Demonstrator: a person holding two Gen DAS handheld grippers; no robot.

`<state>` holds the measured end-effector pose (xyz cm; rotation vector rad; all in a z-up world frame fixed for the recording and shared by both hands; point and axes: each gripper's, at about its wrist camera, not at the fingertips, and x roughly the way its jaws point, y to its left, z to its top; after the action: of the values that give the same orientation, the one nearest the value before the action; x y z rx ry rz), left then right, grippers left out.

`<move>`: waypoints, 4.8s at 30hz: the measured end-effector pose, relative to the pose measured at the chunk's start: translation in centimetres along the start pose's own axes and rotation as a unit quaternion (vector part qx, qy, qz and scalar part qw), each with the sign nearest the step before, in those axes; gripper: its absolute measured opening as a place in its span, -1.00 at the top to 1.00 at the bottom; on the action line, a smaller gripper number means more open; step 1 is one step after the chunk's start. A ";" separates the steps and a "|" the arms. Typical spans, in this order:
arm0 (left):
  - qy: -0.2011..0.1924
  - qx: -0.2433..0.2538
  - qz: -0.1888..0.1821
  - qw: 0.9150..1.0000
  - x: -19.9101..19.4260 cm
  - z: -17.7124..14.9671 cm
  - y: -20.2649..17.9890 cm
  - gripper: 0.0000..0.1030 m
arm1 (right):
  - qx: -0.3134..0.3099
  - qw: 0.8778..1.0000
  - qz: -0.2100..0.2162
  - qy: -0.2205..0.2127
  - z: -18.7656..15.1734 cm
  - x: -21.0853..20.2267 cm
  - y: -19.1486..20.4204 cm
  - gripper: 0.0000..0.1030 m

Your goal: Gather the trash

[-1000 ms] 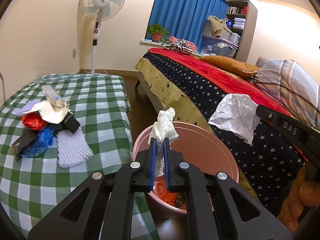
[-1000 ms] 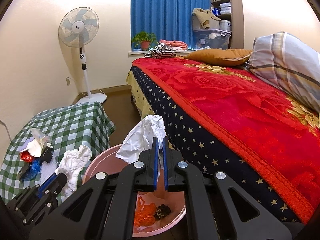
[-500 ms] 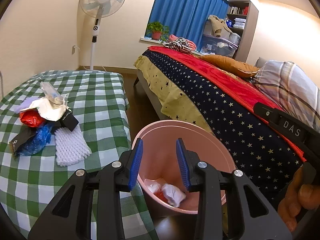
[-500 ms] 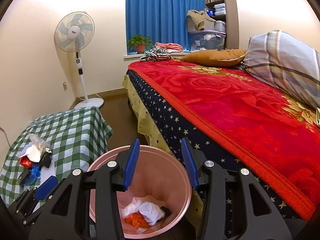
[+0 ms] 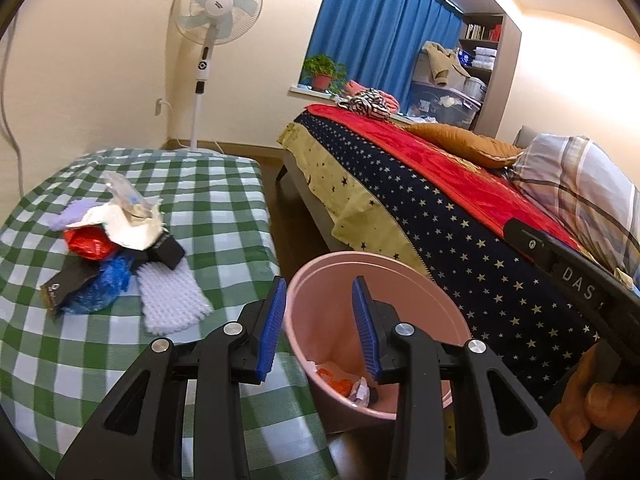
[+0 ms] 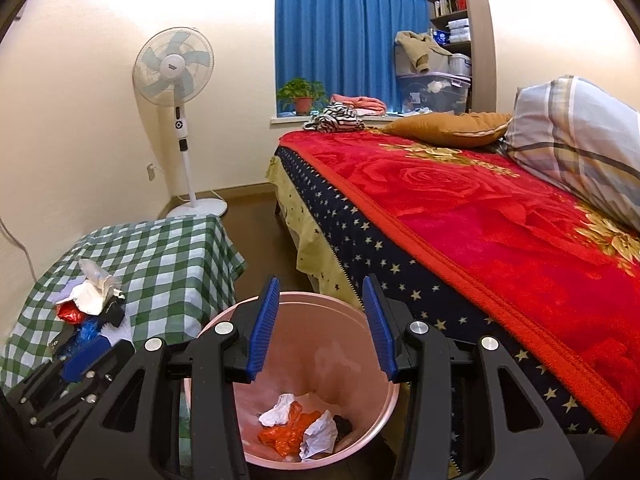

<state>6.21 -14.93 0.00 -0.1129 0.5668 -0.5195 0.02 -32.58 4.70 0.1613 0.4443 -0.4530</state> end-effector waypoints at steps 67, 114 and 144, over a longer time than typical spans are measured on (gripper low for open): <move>0.111 -0.110 0.230 0.961 1.9 -1.3 19.8 0.24 | -0.055 0.939 0.250 0.231 -7.6 12.4 20.1 0.64; 0.111 -0.067 0.251 0.959 2.8 -0.5 18.6 0.12 | -0.016 0.940 0.277 0.199 -6.3 10.3 16.7 0.82; 0.069 -0.090 0.204 0.972 -2.8 0.2 17.1 1.00 | -0.015 0.944 0.285 0.165 -5.1 6.8 15.0 0.82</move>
<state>11.74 1.25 -2.62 -0.1282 0.7509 -0.0748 10.39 -20.62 -2.08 0.3265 0.7038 0.1558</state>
